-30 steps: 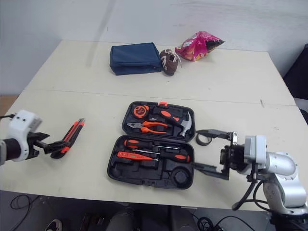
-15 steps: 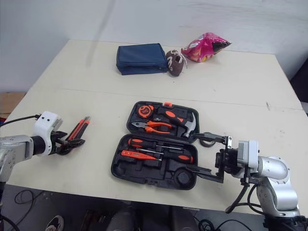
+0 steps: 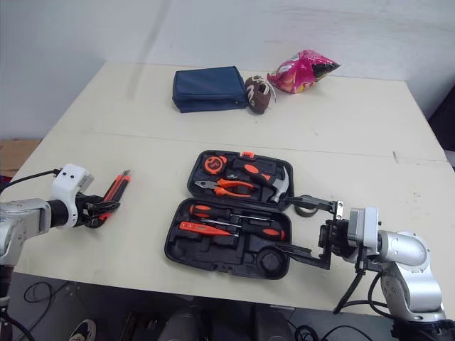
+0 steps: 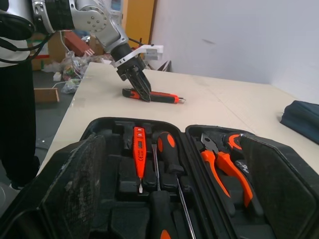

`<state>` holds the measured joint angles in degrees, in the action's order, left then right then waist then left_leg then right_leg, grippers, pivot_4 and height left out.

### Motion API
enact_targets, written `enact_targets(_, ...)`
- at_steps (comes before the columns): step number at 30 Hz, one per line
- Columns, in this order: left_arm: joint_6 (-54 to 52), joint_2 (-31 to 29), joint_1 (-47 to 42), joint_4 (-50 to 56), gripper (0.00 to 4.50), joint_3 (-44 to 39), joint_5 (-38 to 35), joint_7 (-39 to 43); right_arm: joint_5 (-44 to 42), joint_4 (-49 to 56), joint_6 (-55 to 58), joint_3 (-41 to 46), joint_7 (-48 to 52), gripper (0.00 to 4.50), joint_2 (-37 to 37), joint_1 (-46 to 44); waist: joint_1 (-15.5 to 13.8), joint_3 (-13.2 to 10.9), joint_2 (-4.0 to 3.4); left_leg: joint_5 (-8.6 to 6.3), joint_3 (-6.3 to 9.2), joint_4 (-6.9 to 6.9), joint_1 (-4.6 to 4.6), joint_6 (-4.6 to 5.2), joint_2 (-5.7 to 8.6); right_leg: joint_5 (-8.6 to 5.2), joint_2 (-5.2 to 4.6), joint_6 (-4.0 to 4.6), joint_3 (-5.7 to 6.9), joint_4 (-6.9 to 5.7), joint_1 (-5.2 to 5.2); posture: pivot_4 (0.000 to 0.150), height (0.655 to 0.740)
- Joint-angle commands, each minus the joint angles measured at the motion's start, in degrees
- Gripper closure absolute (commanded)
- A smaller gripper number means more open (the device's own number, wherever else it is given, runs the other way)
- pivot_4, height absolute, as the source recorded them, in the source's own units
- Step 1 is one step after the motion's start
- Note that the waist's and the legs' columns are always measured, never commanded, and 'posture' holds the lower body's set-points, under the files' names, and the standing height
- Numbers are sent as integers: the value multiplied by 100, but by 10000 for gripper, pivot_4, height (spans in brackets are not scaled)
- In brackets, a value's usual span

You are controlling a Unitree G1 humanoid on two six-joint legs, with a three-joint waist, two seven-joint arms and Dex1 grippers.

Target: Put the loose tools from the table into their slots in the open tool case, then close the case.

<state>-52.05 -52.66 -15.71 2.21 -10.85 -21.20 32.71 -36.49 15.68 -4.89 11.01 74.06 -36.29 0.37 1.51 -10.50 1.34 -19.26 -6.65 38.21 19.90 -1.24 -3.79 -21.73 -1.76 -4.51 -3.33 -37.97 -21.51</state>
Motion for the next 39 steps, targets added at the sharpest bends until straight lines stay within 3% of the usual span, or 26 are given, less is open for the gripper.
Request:
enact_targets(1,952,-479,-57,1088,30514,-209,-45,800,-2,-79,-70,144,54,0,-125,-40,14,-11,35,0,1,0,10,0,-1,0,0,0,2,1,-7,1500,7400)
enact_targets(8,2037,-1110,78,2309,30514,90,-442,2561,141,-682,-305,165,471,0,-258,-39,29,-15,31,-6,-11,-2,25,6,1,0,-2,0,1,23,-17,1500,7400)
enact_targets(10,2419,-1341,19,2751,30514,563,-450,3289,191,-834,-382,179,541,0,-276,-10,36,-15,32,-2,-12,0,22,0,-6,0,12,0,-3,17,-18,1500,7400)
enact_targets(12,2398,-1348,-214,3006,30514,1025,-390,3485,184,-849,-386,185,529,0,-289,1,33,-17,25,-1,-15,0,16,-2,-7,0,16,0,-7,14,-14,1500,7400)
enact_targets(19,1489,-881,-1087,3468,30514,2100,-676,3681,179,-715,-302,196,497,0,-340,97,31,-18,23,-1,-16,4,14,1,-6,1,22,-1,-17,14,-8,1500,7400)
enact_targets(23,1567,-662,-1722,3106,30514,3030,300,3643,76,-482,-220,292,444,0,-382,314,6,-18,23,-1,-14,9,13,0,-5,1,22,-1,-17,13,-9,1500,7400)
enact_targets(28,1410,-421,-2122,3079,30514,3786,826,3819,-148,14,-208,319,754,0,-523,853,7,-18,23,-4,-10,23,20,6,-4,3,23,-5,-17,16,-5,1500,7400)
enact_targets(39,1369,-144,-2299,2854,30514,4180,1406,3976,-248,458,30,428,340,0,-533,988,11,-18,23,-5,-9,51,21,8,-12,3,26,-6,-19,-3,-4,1500,7400)
